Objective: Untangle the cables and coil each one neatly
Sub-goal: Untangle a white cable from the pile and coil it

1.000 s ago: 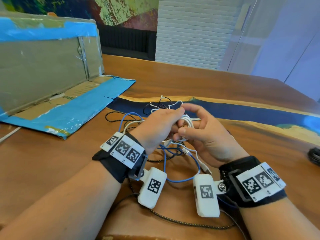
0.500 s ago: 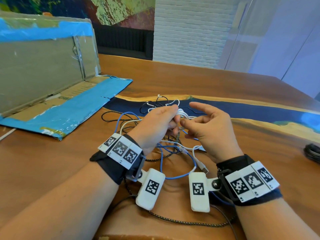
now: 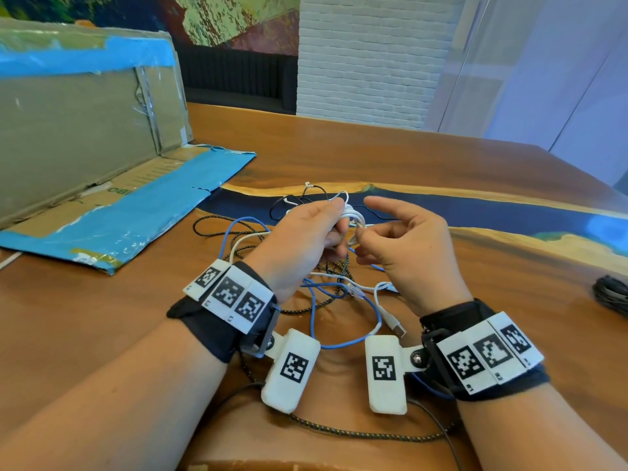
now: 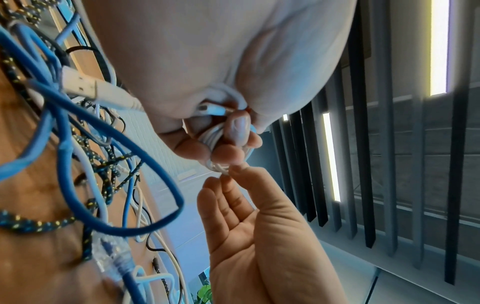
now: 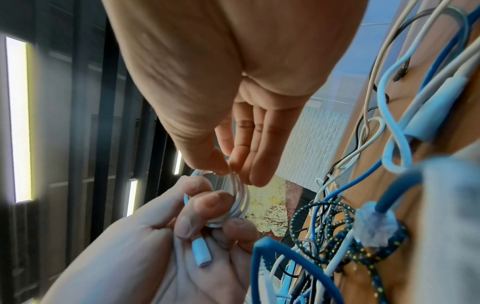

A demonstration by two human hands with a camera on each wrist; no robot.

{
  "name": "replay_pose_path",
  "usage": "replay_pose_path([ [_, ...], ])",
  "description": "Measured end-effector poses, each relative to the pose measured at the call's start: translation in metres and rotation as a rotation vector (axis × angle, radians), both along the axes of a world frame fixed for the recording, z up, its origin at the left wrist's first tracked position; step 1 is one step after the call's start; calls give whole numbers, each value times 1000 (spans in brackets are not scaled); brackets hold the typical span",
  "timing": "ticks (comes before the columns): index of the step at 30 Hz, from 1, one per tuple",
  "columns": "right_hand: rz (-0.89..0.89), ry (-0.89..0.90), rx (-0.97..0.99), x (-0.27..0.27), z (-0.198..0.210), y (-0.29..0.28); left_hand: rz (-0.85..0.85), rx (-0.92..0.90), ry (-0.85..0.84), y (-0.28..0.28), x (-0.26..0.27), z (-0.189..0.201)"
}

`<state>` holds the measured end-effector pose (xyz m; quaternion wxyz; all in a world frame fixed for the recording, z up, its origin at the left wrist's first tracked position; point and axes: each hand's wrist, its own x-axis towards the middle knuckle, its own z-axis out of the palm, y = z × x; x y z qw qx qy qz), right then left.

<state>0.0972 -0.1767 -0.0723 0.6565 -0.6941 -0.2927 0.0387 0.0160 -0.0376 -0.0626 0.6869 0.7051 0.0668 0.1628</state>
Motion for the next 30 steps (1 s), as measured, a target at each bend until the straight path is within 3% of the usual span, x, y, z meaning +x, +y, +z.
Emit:
replay_pose_path([
  [5,31,22,85,-3,-1,2,24,37,-13,3,-2,1],
  [12,271,323,202,3,4,3,17,56,-24,10,-2,6],
  [22,330,382,280,-2,5,1,59,66,-65,15,0,5],
  [26,380,458,364,-5,6,3,62,61,-68,21,0,7],
  [30,440,553,318,-9,7,3,61,112,-7,26,2,4],
])
